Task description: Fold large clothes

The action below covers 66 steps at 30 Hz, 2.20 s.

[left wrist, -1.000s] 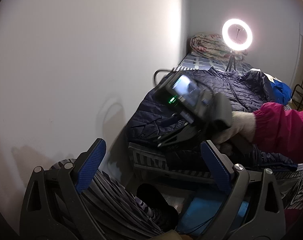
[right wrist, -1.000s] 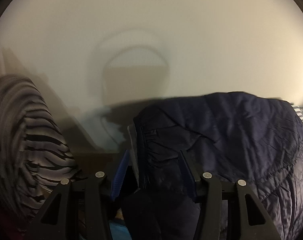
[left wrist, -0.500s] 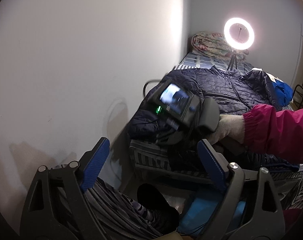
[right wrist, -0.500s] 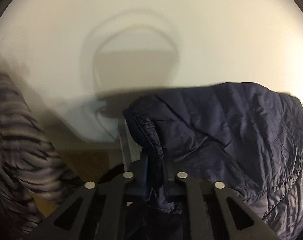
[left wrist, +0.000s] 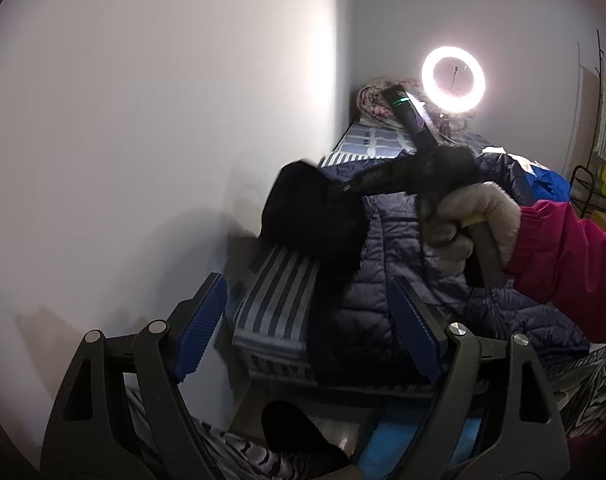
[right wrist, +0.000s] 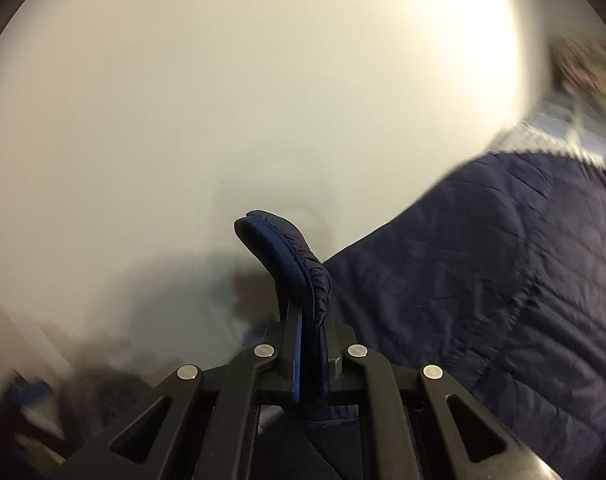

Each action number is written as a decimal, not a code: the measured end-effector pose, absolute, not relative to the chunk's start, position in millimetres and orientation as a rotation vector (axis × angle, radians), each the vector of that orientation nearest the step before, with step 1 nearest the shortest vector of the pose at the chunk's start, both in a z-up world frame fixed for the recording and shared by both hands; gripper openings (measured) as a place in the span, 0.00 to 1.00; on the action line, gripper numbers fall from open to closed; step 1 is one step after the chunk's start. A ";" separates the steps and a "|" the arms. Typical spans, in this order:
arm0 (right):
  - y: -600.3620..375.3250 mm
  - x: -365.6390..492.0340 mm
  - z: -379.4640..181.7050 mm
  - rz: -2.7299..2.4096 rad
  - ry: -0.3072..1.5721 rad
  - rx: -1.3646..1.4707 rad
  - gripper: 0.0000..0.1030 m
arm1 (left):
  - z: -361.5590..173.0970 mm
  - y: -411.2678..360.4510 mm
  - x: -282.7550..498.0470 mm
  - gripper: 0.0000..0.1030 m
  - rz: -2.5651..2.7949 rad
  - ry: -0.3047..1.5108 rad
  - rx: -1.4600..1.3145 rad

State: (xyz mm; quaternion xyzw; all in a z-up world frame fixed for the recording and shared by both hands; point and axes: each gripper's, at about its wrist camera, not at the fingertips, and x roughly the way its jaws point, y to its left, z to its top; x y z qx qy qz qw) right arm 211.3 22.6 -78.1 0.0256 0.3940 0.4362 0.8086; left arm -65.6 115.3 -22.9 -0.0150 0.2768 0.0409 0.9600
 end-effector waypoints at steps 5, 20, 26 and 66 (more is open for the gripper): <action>-32.5 234.1 -58.3 0.806 0.819 0.141 0.04 | -9.9 107.6 -38.2 0.83 0.091 0.543 0.004; -157.0 287.9 -36.2 0.414 0.728 0.155 0.04 | -25.4 48.4 98.0 0.78 -0.121 0.622 0.069; -220.1 313.5 -72.9 0.150 0.700 0.029 0.04 | -40.0 30.4 154.3 0.78 -0.270 0.617 0.054; -369.1 231.4 -0.1 0.016 0.643 0.114 0.31 | -51.7 -54.3 187.5 0.78 -0.411 0.715 0.038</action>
